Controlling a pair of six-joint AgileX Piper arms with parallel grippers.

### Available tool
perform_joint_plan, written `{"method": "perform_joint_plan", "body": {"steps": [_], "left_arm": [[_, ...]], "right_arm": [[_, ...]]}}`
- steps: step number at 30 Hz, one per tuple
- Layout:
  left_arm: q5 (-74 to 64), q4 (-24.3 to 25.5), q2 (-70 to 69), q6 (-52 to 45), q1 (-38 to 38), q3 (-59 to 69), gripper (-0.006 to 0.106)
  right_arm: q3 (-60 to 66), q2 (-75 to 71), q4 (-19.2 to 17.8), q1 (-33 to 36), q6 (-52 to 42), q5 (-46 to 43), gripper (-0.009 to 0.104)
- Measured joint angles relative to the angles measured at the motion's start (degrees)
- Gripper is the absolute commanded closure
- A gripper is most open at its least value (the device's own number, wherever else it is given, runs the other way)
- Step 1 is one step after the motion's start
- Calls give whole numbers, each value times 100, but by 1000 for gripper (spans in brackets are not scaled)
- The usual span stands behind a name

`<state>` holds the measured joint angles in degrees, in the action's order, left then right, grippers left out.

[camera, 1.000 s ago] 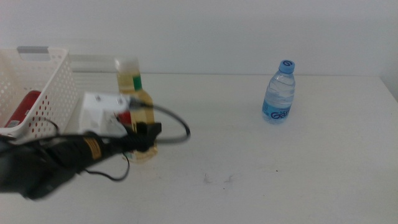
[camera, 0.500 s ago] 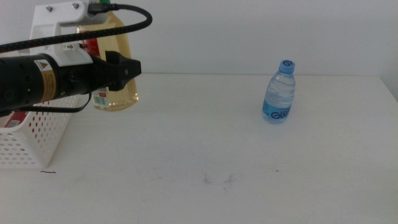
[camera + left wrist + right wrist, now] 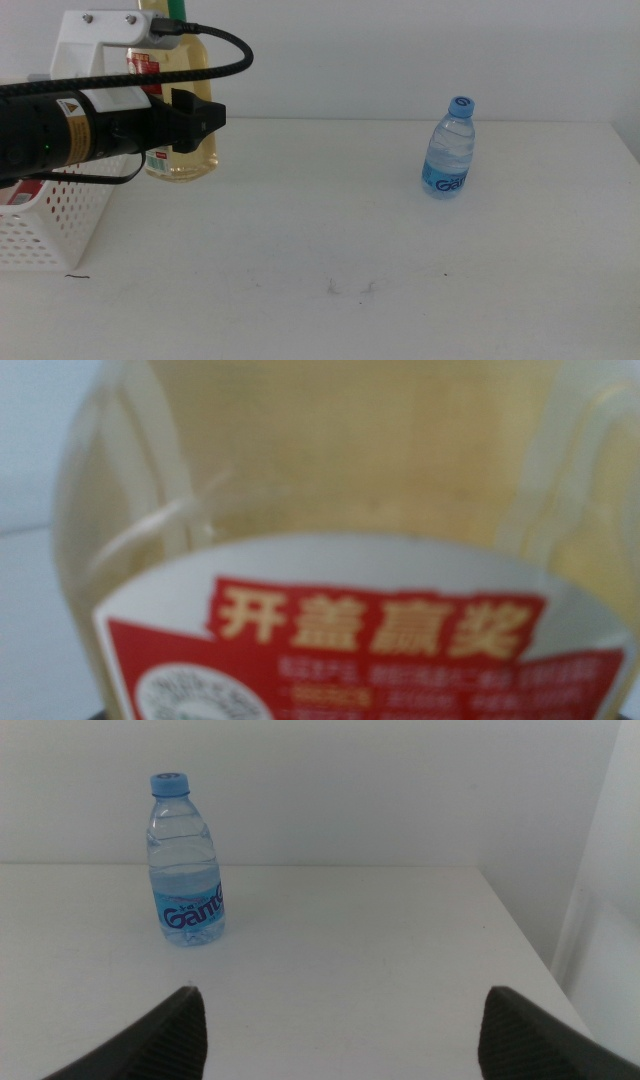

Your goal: Use arms to grab the bottles and put them into the dustbin to the left of the table.

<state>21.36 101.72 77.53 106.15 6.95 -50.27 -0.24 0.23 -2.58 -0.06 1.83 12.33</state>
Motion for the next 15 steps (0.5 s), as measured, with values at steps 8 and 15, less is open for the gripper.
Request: {"method": "perform_joint_plan", "body": {"steps": [8, 15], "left_arm": [[-1798, -3722, -11, -4434, -15, -281, 102], [-6362, -11684, 355, -12300, -1468, -2611, 102]], "right_arm": [[0, 0, 0, 0, 0, 0, 3], [0, 0, 0, 0, 0, -15, 3]]}}
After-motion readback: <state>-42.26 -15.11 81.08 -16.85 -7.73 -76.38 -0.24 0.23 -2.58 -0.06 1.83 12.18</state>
